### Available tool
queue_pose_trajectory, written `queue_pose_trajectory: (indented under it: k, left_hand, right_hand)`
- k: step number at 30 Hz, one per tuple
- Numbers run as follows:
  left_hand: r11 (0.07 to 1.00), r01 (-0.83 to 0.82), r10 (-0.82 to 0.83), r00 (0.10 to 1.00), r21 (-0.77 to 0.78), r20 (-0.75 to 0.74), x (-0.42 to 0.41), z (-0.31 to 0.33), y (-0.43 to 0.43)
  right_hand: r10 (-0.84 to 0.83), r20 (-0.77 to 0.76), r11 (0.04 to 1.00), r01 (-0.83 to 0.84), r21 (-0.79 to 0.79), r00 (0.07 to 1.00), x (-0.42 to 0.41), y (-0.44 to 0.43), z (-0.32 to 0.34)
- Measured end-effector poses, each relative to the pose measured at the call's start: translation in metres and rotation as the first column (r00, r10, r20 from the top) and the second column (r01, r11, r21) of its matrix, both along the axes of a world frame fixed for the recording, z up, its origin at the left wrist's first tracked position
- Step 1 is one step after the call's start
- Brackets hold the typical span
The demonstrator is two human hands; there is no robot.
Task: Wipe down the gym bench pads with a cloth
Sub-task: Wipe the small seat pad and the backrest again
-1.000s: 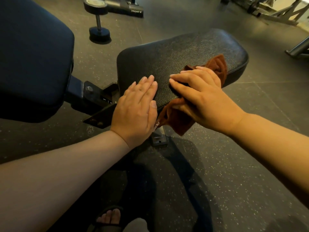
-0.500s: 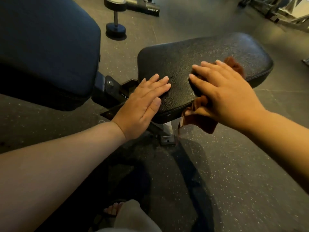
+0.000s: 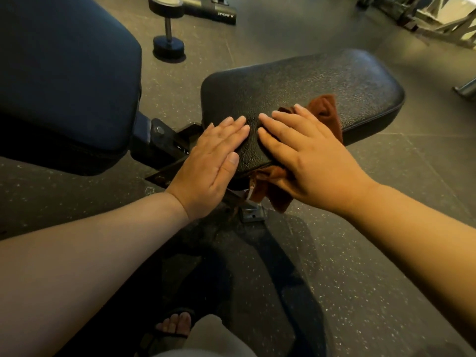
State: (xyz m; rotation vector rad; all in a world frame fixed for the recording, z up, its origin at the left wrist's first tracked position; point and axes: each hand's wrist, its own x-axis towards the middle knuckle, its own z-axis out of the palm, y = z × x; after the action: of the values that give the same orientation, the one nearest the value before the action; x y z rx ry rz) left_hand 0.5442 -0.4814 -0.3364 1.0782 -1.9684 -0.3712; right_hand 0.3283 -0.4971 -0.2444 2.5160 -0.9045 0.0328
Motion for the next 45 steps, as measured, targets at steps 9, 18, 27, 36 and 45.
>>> queue_pose_trajectory:
  k: [9, 18, 27, 36, 45]
  left_hand:
    - [0.999, -0.033, 0.032, 0.999, -0.016, -0.020, -0.005, -0.001, 0.001]
    - [0.998, -0.054, 0.053, 0.998, -0.015, -0.018, -0.007, 0.001, 0.002]
    - [1.000, -0.002, 0.002, 1.000, -0.016, -0.004, -0.001, -0.001, -0.001]
    - [0.998, -0.042, 0.041, 0.999, -0.045, -0.023, -0.003, -0.004, -0.001]
    - [0.996, -0.078, 0.077, 0.996, -0.043, -0.044, -0.010, -0.002, 0.001]
  right_hand:
    - [-0.056, 0.150, 0.995, 0.068, -0.070, 0.987, 0.019, 0.006, -0.017]
    - [0.008, 0.245, 1.000, -0.006, -0.006, 0.969, 0.014, 0.002, -0.016]
    - [0.120, 0.131, 0.989, -0.129, 0.066, 0.984, -0.006, -0.003, -0.003]
    - [0.067, 0.278, 0.998, -0.067, -0.009, 0.958, 0.015, 0.005, -0.017]
    - [0.010, 0.364, 1.000, -0.013, 0.006, 0.931, 0.016, 0.006, -0.022]
